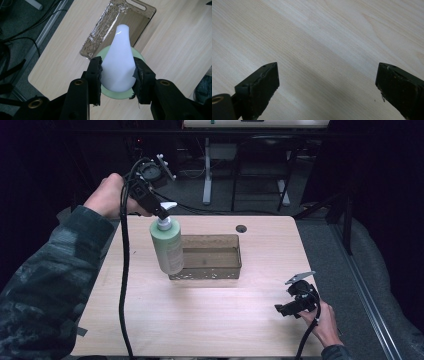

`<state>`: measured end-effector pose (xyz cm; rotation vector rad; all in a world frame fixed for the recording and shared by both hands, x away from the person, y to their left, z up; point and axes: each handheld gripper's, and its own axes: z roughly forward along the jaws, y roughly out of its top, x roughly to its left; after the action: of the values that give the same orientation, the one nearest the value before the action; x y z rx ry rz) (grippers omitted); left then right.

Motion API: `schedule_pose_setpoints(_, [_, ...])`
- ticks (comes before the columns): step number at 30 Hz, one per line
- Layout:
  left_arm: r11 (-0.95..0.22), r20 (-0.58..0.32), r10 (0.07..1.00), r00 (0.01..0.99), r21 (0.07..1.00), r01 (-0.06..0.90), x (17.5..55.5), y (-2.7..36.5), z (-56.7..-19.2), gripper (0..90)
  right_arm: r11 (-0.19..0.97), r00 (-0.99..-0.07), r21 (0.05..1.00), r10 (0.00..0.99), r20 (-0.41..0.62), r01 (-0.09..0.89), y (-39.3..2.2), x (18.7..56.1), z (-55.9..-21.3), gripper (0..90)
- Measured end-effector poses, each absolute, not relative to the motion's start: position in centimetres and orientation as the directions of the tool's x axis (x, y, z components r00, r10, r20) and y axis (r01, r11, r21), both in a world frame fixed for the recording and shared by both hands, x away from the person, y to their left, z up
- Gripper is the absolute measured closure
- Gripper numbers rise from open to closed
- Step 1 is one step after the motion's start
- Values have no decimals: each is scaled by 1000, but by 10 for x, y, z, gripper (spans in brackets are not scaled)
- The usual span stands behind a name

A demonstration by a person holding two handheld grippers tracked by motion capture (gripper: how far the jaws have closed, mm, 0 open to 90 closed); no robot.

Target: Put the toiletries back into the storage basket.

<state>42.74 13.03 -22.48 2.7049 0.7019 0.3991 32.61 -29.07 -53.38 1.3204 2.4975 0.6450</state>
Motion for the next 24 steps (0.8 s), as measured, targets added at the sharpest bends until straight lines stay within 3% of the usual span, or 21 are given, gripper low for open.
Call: schedule_pose_setpoints(24, [-830,231,533,814,329,450,453,116,-220,629,492,-558,492,830,-15,718,-292,326,-533,47])
